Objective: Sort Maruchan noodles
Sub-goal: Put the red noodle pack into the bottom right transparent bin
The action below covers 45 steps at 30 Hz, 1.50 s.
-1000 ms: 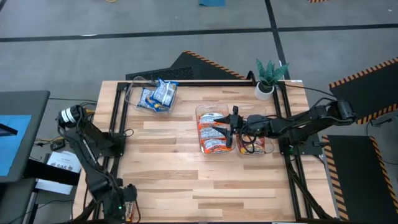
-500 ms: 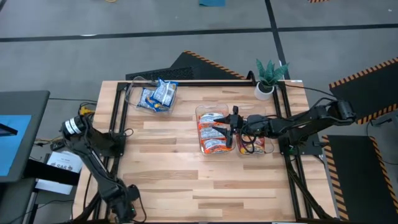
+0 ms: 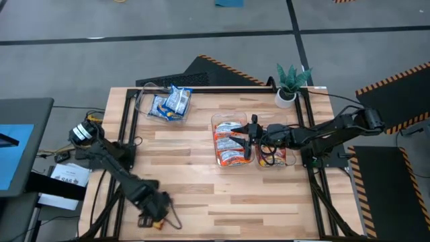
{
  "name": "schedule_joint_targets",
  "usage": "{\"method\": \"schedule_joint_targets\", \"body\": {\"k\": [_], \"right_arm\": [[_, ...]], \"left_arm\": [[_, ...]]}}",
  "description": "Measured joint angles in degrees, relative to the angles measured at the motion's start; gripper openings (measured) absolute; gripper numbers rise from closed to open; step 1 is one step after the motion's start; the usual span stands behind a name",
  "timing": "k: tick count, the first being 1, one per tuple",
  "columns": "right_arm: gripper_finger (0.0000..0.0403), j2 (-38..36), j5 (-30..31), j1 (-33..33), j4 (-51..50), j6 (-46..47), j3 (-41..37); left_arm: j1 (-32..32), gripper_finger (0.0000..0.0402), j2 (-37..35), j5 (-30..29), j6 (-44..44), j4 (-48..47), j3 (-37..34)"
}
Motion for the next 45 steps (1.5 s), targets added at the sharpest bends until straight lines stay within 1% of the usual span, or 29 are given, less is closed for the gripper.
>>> {"method": "schedule_joint_targets", "body": {"k": [3, 6, 11, 14, 16, 21, 27, 29, 33, 37, 42, 45], "right_arm": [[0.0175, 0.01, 0.0, -0.01, 0.0, 0.02, 0.0], [0.0175, 0.0, 0.0, 0.0, 0.0, 0.02, 0.0], [0.0175, 0.0, 0.0, 0.0, -0.02, 0.01, 0.0], [0.0175, 0.0, 0.0, 0.0, -0.1, 0.0, 0.0], [0.0175, 0.0, 0.0, 0.0, -0.17, 0.0, 0.0], [0.0175, 0.0, 0.0, 0.0, -0.64, 0.0, 0.0], [0.0175, 0.0, 0.0, -0.02, -1.3, 0.0, 0.0], [0.0175, 0.0, 0.0, -0.01, -1.4, 0.0, 0.0], [0.0175, 0.0, 0.0, 0.0, -1.38, 0.02, 0.0], [0.0175, 0.0, 0.0, 0.0, -1.39, 0.24, 0.0], [0.0175, 0.0, 0.0, -0.01, -1.49, 1.47, 0.0], [0.0175, 0.0, 0.0, 0.0, -1.73, 1.57, 0.0]], "left_arm": [[4.8, 0.0, -0.03, -5.7, 9.31, 1.89, 0.04], [9.8, 0.0, 0.15, -12.57, 17.95, 6.34, -0.15], [16.82, 0.0, 0.6, -20.61, 29.19, 12.65, -0.57], [20.33, 0.0, 0.64, -22.65, 32.25, 13.05, -0.57], [21.83, 0.0, 0.56, -22.17, 34.6, 12.89, -0.56], [21.93, 0.0, -2.44, -22.02, 38.64, 14.73, -0.79], [20.2, 0.0, -8.58, -21.48, 35.12, 13.29, -0.68], [19.22, 0.0, -9.59, -20.14, 34.65, 13.44, -0.68], [17.18, 0.0015, -10.5, -20.15, 31.28, 13.02, -0.62], [15.82, 0.0059, -10.55, -20.88, 24.33, 9.59, -0.58], [14.35, 0.0135, -10.7, -26.09, 14.3, 2.99, -1.04], [14.67, 0.0176, -10.7, -24.66, 9.73, 3.01, -3.8]]}}
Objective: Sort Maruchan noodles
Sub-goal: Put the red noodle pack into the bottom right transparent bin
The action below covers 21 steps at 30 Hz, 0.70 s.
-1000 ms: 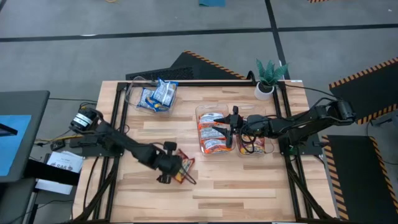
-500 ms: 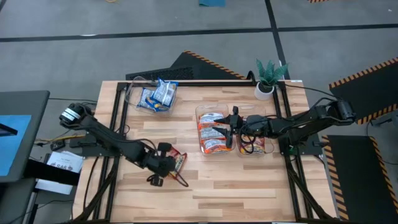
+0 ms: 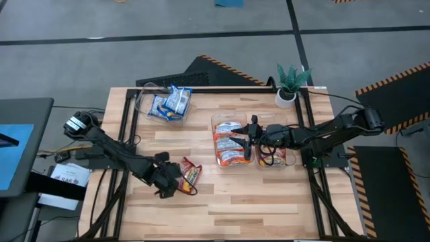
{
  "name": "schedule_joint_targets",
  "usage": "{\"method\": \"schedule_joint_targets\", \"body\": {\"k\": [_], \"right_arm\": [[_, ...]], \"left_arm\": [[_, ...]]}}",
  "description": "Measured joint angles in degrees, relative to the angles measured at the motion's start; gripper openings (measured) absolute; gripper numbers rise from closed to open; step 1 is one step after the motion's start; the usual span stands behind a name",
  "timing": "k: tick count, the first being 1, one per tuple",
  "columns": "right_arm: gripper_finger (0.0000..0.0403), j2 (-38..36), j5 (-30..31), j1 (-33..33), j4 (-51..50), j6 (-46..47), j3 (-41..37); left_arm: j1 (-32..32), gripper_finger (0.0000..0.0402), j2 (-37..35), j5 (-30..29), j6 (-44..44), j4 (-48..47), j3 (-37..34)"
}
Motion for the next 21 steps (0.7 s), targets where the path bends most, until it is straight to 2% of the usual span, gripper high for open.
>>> {"method": "schedule_joint_targets", "body": {"k": [3, 7, 9, 21], "right_arm": [[0.0175, 0.0, 0.0, 0.0, 0.0, 0.05, 0.0], [0.0175, 0.0, 0.0, -0.02, -0.16, 0.05, 0.0], [0.0175, 0.0, 0.0, -0.02, -0.45, 0.03, 0.0], [0.0175, 0.0, 0.0, -0.02, -1.42, 0.03, 0.0]], "left_arm": [[1.35, 0.0205, 0.0, 3.07, -2.01, 3.42, -3.68], [3.69, 0.0225, -1.13, 5.57, -2.16, 10.5, -7.71], [4.58, 0.0228, -1.99, 6.56, -1.64, 13.55, -8.7], [5.24, 0.0229, -3.13, 9.54, 2.76, 16.84, -8.79]]}}
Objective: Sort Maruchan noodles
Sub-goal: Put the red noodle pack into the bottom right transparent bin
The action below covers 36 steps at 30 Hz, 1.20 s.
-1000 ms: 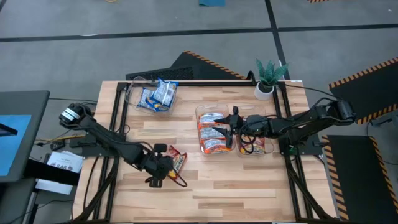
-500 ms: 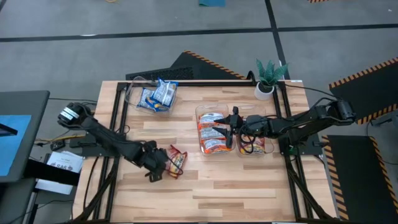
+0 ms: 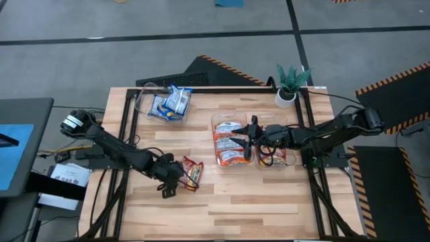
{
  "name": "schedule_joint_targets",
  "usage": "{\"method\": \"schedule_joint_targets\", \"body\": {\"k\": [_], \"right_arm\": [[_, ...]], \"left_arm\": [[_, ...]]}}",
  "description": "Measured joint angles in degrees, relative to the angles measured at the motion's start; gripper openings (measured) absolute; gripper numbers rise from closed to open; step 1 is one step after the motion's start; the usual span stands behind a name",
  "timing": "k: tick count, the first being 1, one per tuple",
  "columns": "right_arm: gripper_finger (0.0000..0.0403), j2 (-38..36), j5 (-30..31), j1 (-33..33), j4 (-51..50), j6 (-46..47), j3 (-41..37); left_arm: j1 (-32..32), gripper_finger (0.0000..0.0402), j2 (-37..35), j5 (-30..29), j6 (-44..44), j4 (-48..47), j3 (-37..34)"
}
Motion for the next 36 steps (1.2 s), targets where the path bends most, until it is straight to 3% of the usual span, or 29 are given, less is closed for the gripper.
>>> {"method": "schedule_joint_targets", "body": {"k": [6, 15, 18, 21, 24, 25, 30, 36], "right_arm": [[0.0175, 0.0, 0.0, 0.02, -0.24, 0.92, 0.0], [0.0175, 0.0, 0.0, 0.0, -0.94, 0.98, 0.0], [0.0175, 0.0, 0.0, 0.0, -0.85, 1.03, 0.0], [0.0175, 0.0, 0.0, 0.0, -0.83, 1.03, 0.0], [0.0175, 0.0, 0.0, 0.02, -0.86, 1.05, 0.0], [0.0175, 0.0, 0.0, 0.0, -0.78, 1.07, 0.0], [0.0175, 0.0, 0.0, 0.02, -0.72, 1.05, 0.0], [0.0175, 0.0, 0.0, 0.01, 3.36, -0.42, 0.0]], "left_arm": [[-0.76, 0.0229, 1.2, -0.47, 4.93, 2.66, 0.0], [-1.24, 0.0225, 9.27, -4.02, 8.73, 7.02, 0.17], [-1.85, 0.0197, 11.62, -4.64, 8.73, 9.18, 0.26], [-2.35, 0.0133, 11.8, -6.06, 7.5, 9.55, 0.23], [-2.89, 0.0039, 10.11, -7.32, 6.93, 8.57, 0.03], [-3.09, 0.0023, 9.14, -7.79, 6.48, 8.38, 0.0], [-3.85, 0.0005, 1.39, -12.76, 6.23, 5.37, -0.13], [-3.74, 0.0002, -9.5, -24.75, 12.64, 5.86, -0.06]]}}
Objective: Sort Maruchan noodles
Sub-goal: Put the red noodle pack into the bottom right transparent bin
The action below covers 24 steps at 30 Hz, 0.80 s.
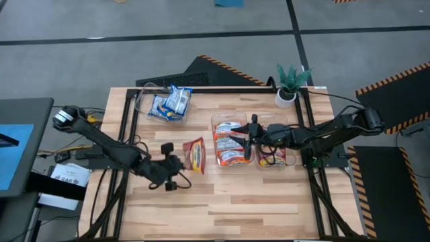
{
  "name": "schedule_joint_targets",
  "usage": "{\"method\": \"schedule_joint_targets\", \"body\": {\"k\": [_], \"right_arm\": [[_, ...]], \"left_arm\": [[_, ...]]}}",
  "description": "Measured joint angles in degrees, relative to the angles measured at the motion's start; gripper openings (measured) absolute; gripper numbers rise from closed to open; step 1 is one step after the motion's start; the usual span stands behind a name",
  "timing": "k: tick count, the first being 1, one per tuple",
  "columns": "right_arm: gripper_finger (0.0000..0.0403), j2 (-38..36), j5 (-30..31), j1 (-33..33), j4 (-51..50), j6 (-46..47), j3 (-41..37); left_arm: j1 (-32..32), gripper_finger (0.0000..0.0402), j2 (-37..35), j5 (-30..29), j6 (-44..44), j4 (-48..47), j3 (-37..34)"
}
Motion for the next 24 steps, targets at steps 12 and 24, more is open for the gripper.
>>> {"method": "schedule_joint_targets", "body": {"k": [12, 24], "right_arm": [[0.0175, -3.72, -0.17, 3.95, 21.96, -7.71, -0.02], [0.0175, -12.29, -0.17, 11.77, 22.67, -12.57, -0.02]], "left_arm": [[15.85, 0.0001, 1.72, 10.24, 20.31, 20.64, 0.08], [29.31, 0.0, 18.93, 28.44, 27.3, 34.41, 11.44]]}}
